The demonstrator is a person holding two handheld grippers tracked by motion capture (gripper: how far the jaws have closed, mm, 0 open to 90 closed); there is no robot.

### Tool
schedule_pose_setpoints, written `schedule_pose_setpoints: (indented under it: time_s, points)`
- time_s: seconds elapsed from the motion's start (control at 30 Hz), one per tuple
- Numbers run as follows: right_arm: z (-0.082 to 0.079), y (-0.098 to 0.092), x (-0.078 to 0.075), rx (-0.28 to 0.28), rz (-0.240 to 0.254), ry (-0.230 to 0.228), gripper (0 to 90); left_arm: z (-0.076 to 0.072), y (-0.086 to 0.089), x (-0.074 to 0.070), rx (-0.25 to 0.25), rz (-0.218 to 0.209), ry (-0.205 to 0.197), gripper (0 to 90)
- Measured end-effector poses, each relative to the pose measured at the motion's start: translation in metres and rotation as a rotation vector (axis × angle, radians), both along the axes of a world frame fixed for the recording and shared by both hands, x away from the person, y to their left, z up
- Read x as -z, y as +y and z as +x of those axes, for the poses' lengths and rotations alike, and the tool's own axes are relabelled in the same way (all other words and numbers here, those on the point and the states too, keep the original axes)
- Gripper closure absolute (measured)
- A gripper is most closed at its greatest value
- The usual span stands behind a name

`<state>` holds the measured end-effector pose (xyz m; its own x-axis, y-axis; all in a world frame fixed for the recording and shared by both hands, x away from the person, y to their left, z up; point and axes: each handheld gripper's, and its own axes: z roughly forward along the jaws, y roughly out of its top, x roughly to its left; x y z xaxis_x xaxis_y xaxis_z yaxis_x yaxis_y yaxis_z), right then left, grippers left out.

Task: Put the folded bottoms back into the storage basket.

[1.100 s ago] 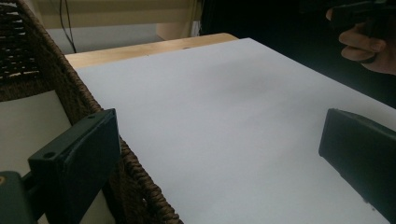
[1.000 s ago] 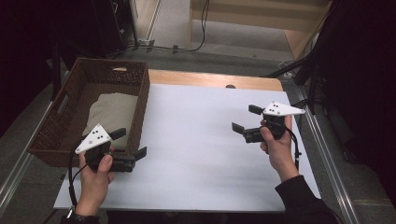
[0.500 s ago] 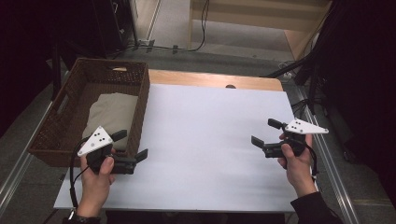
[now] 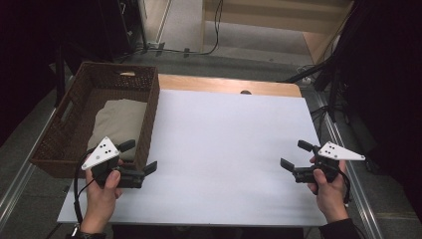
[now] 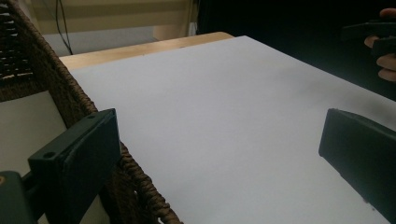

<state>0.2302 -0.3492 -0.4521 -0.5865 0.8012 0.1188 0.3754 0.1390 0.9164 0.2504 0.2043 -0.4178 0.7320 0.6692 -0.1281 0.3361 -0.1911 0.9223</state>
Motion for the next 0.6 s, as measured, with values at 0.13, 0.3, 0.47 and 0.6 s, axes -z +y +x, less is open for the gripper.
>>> schedule_pose_setpoints:
  time_s: [0.13,0.3,0.47,0.6]
  points:
    - [-0.007,-0.006,0.003,0.011,0.011,-0.007,0.0,-0.001,0.001,0.001,0.01,-0.009,-0.001,0.0]
    - [-0.014,-0.012,0.003,0.026,0.031,-0.018,0.0,-0.002,0.001,0.003,0.013,-0.011,-0.01,0.0]
    - [-0.021,-0.016,0.005,0.041,0.043,-0.03,0.0,-0.007,0.002,0.005,0.011,-0.042,-0.028,0.0]
    - [-0.026,-0.017,0.008,0.046,0.042,-0.026,0.0,-0.012,0.002,0.008,0.007,-0.03,-0.045,0.0]
